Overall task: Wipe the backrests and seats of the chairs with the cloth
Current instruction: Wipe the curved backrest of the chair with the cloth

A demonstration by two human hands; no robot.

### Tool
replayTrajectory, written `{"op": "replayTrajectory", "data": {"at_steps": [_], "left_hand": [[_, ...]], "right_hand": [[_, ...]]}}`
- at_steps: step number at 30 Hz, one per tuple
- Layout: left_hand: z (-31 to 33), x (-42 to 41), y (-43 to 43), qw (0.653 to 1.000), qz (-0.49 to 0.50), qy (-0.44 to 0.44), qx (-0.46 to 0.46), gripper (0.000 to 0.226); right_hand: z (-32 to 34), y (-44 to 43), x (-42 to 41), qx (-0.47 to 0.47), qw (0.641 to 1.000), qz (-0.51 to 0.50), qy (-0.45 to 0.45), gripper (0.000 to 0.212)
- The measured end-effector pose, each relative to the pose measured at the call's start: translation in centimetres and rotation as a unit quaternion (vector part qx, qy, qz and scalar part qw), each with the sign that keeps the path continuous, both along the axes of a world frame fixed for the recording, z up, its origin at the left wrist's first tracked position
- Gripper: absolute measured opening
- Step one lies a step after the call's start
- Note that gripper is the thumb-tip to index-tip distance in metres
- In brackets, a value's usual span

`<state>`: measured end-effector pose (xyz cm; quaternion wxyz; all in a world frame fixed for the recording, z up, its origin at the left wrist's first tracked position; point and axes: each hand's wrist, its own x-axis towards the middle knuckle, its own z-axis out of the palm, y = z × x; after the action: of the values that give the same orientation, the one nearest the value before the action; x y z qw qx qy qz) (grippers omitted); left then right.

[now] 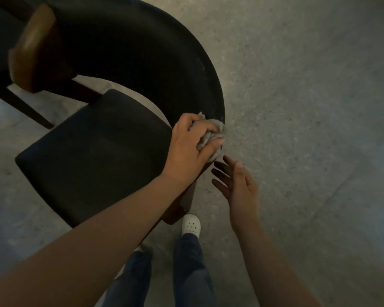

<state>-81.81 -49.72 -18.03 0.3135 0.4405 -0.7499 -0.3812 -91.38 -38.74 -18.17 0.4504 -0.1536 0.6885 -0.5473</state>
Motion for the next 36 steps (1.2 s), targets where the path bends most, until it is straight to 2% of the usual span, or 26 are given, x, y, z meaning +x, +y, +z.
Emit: {"op": "replayTrajectory", "data": {"at_steps": [2, 5, 7, 10, 12, 15, 17, 22, 24, 28, 32, 34, 36], "left_hand": [[-0.9, 0.7, -0.1, 0.995, 0.07, -0.013, 0.072, 0.012], [-2.7, 3.3, -0.3, 0.969, 0.139, -0.07, 0.191, 0.007], [-2.5, 4.2, -0.4, 0.971, 0.132, -0.064, 0.189, 0.007], [-0.2, 2.6, 0.1, 0.983, 0.1, 0.02, 0.15, 0.012], [1.1, 1.0, 0.7, 0.992, 0.058, 0.045, 0.101, 0.013], [1.7, -0.5, 1.3, 0.999, 0.028, -0.022, 0.027, 0.021], [1.8, -0.7, 1.2, 0.998, 0.032, -0.059, 0.01, 0.025], [2.3, -0.9, 0.7, 0.997, 0.022, -0.079, -0.013, 0.033], [2.4, -1.3, 0.5, 0.995, 0.047, -0.084, -0.001, 0.031], [2.2, -1.8, 0.5, 0.987, 0.138, -0.031, 0.075, 0.017], [0.0, 1.5, 0.7, 0.953, 0.225, -0.049, 0.198, 0.01], [-0.8, 3.5, 0.5, 0.944, 0.222, -0.051, 0.24, 0.011], [-0.8, 4.0, 0.0, 0.955, 0.196, -0.042, 0.219, 0.01]], "right_hand": [[0.0, 0.0, -0.4, 0.004, 1.0, 0.01, 0.004, 0.04], [-0.2, 0.1, -0.7, 0.013, 1.0, 0.012, 0.01, 0.033], [-0.4, -0.1, -0.6, 0.017, 1.0, 0.01, 0.015, 0.032], [-0.5, -0.5, -0.3, 0.02, 1.0, 0.007, 0.014, 0.031], [-0.5, -0.7, -0.1, 0.022, 1.0, -0.001, 0.005, 0.032], [-0.4, -0.8, 0.1, 0.026, 1.0, -0.005, 0.0, 0.038], [-0.4, -0.6, 0.1, 0.03, 1.0, -0.006, 0.0, 0.038], [-0.5, 0.1, -0.8, 0.043, 0.999, -0.009, 0.007, 0.032], [-0.5, 0.2, -1.3, 0.045, 0.999, -0.012, 0.011, 0.031], [-0.4, 0.4, -2.2, 0.043, 0.999, -0.01, 0.023, 0.031], [-0.5, 0.3, -2.5, 0.043, 0.999, 0.0, 0.031, 0.03], [-0.5, 0.0, -2.1, 0.043, 0.998, 0.007, 0.038, 0.03], [-0.5, -0.7, -1.7, 0.038, 0.998, 0.011, 0.048, 0.03]]}}
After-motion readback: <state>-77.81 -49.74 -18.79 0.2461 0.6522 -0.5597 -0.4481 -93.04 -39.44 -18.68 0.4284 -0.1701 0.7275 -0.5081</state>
